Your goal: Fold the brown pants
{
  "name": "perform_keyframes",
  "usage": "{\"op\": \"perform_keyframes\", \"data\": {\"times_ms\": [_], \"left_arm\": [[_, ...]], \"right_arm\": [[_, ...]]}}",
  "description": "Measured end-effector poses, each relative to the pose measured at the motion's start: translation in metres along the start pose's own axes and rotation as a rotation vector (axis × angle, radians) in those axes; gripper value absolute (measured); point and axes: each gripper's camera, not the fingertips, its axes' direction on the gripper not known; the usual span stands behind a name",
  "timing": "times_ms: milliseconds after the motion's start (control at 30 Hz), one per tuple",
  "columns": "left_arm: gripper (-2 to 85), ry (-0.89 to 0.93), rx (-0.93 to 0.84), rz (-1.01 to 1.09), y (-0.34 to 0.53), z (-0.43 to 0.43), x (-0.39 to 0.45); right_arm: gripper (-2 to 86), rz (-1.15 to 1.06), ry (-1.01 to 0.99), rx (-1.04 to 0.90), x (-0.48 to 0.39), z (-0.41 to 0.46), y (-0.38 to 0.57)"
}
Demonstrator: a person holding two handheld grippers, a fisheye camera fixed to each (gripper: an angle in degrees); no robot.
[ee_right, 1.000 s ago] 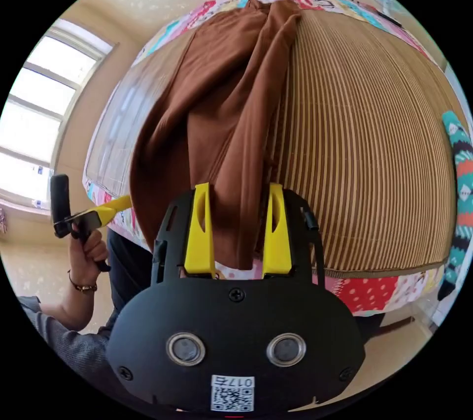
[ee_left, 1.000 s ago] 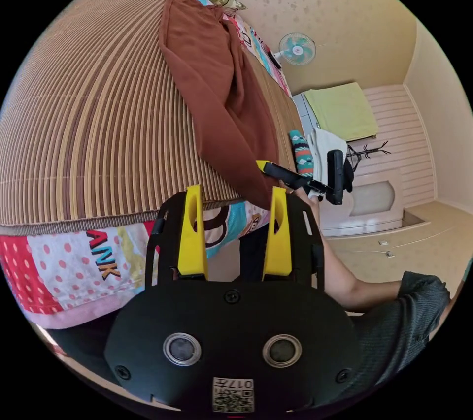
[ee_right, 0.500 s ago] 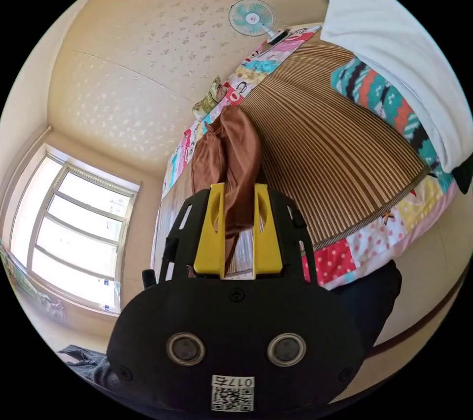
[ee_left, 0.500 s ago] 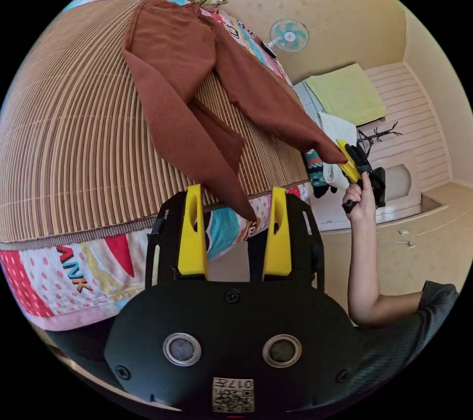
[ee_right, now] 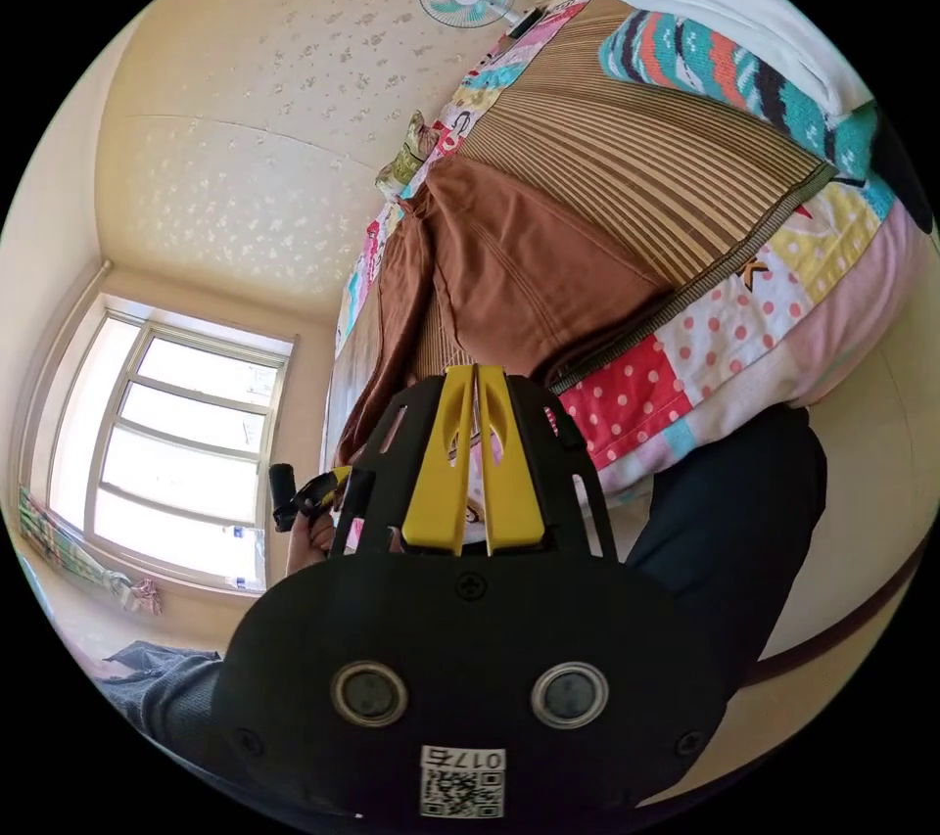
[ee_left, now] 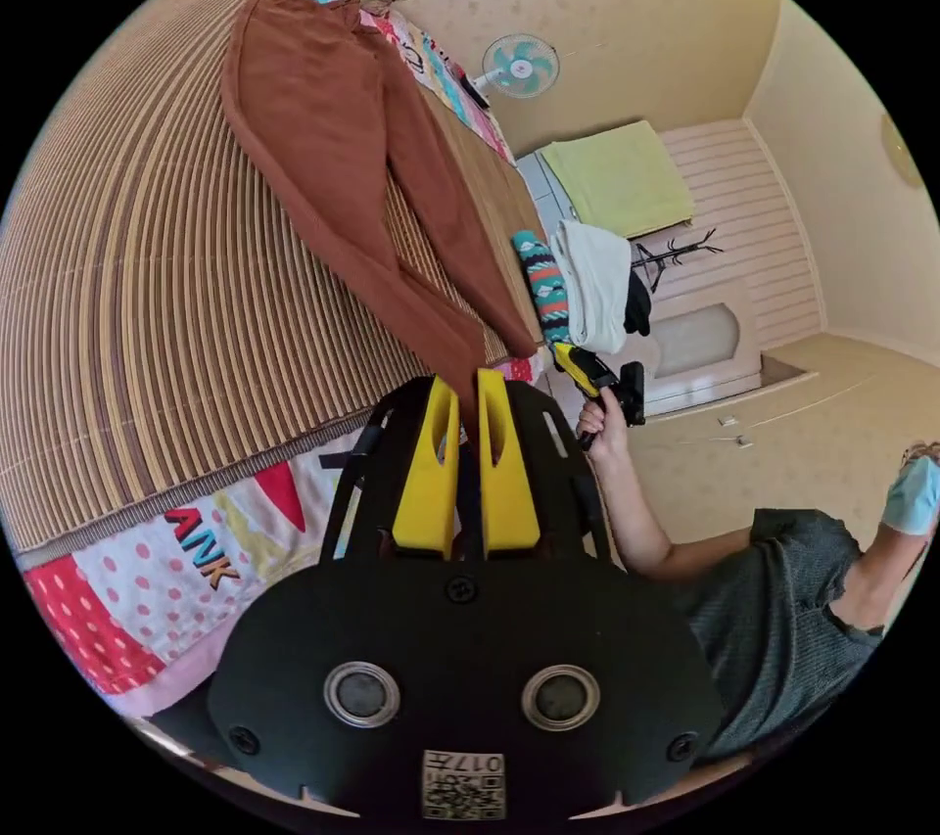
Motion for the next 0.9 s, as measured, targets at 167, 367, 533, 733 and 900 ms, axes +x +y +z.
{"op": "perform_keyframes", "data": {"times_ms": [167, 367, 533, 733, 900], "left_arm": [[0.4, 0.009, 0.208, -0.221, 0.074, -0.091, -0.052], [8.5, -0.377, 0.12, -0.39, 0.105, -0.114, -0.067], [13.7, -0.388, 0.248, -0.357, 0.096, -0.135, -0.064], [10.4, -0.248, 0.056, -0.373, 0.067, -0.104, -0.097], [0.6, -0.034, -0.026, -0.121, 0.062, -0.087, -0.072]], "right_arm": [[1.5, -0.072, -0.015, -0.094, -0.015, 0.036, -0.007], [4.6, -0.213, -0.069, -0.319, -0.059, 0.111, 0.006], [9.1, -0.354, 0.023, -0.468, -0.091, 0.17, 0.039], [6.5, -0.451, 0.078, -0.574, -0.095, 0.201, 0.044], [2.0, -0.547, -0.211, -0.618, -0.092, 0.175, 0.017]]}}
